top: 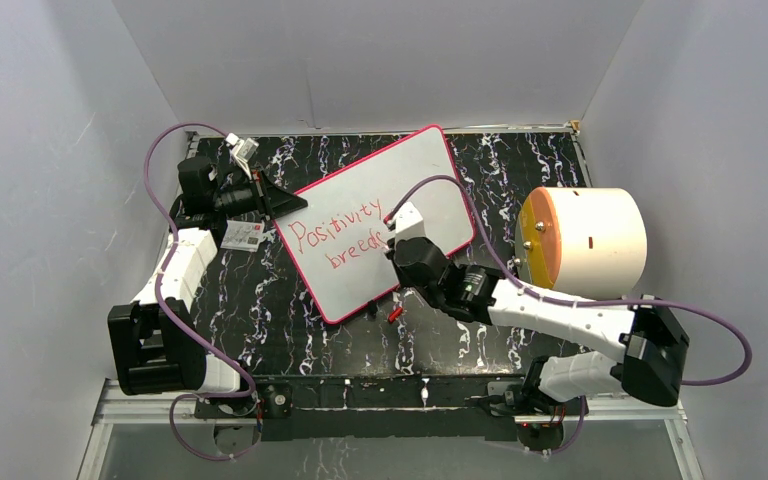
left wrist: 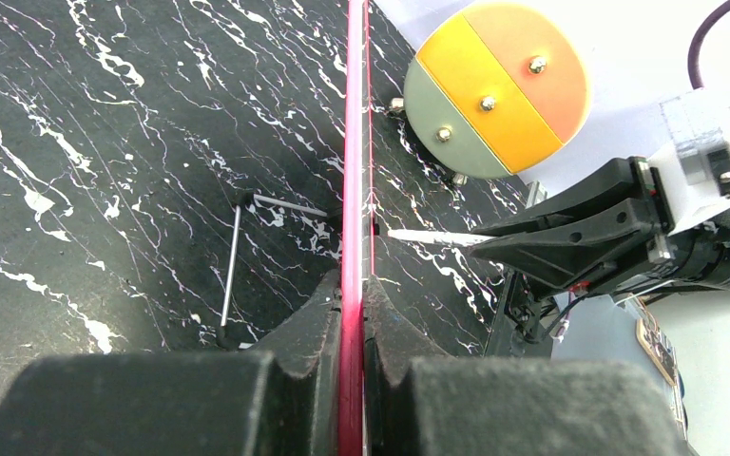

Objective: Write a sentence on the whiteboard

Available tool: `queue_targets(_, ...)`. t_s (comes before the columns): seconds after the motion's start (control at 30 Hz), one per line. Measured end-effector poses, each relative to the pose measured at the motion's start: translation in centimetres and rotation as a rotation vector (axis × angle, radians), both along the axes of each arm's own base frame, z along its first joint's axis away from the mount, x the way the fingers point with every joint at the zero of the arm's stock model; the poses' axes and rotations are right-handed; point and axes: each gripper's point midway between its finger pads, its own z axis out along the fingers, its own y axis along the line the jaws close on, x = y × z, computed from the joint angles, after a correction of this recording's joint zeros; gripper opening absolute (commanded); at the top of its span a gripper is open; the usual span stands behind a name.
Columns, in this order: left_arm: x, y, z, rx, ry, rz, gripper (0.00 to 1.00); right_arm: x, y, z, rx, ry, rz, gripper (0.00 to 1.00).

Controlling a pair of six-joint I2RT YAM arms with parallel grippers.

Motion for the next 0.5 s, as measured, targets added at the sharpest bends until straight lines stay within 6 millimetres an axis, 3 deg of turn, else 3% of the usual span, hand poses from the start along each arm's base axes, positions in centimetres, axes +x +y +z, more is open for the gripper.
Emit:
queue_targets(0.17, 0.0, 0.0, 0.0, 0.000, 0.000, 0.000, 0.00, -0.3, -0.5, 1.3, 0.040, -0.016, -0.001, 0.00)
queue_targets(0.5, 0.0, 0.0, 0.0, 0.000, 0.000, 0.000, 0.00, -1.3, 0.1, 1.0, 0.034, -0.014, 0.033, 0.00)
